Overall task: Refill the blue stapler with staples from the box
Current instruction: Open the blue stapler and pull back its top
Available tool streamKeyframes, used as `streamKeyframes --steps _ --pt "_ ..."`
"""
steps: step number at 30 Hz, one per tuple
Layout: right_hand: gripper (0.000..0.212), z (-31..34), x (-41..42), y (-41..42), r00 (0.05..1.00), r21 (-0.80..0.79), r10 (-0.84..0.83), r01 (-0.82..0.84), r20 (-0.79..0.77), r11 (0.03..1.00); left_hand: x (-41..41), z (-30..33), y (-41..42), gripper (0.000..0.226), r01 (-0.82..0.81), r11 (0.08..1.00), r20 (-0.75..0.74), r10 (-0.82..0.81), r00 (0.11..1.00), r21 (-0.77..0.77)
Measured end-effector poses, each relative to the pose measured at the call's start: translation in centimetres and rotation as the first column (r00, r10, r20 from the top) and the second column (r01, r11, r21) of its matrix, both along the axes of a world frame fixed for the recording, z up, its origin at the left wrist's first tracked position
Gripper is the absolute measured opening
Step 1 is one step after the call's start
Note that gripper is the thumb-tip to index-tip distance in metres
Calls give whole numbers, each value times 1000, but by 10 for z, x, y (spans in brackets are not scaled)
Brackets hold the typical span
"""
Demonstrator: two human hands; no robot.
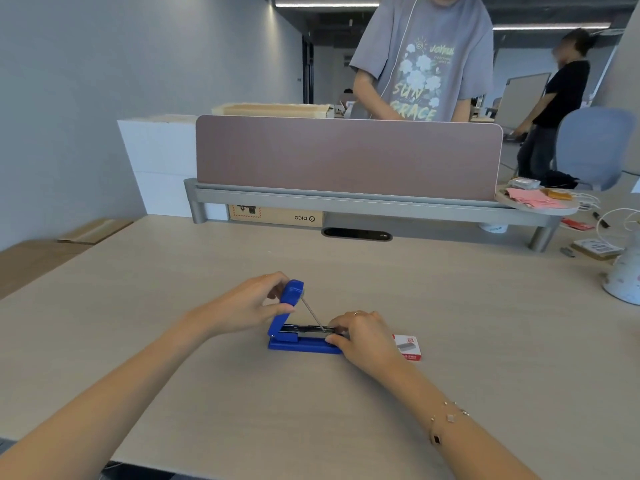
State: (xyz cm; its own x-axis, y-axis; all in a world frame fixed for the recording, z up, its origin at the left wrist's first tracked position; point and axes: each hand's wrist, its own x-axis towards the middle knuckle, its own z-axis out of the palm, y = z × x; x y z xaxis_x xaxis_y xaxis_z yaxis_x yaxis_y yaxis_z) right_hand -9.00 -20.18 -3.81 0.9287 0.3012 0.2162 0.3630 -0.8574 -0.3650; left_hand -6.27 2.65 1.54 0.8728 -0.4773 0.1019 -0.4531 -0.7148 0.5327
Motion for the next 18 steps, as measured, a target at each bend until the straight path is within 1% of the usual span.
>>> streamKeyframes --steps 5,9,14,18 --pt "23 0 0 1 1000 -15 0 0 -21 1000 -1 6 10 20 -17 999 -3 17 1000 -43" --pt "23 0 0 0 1000 -2 -7 7 -28 1000 -1 8 16 18 -42 990 -77 32 997 -133" --pt "23 1 0 0 999 6 -10 10 -36 1000 -2 3 29 19 -85 964 -121 55 991 -251" --pt "22 1 0 -1 999 14 -14 14 -29 1000 -1 0 44 20 -92 953 -151 49 987 -289"
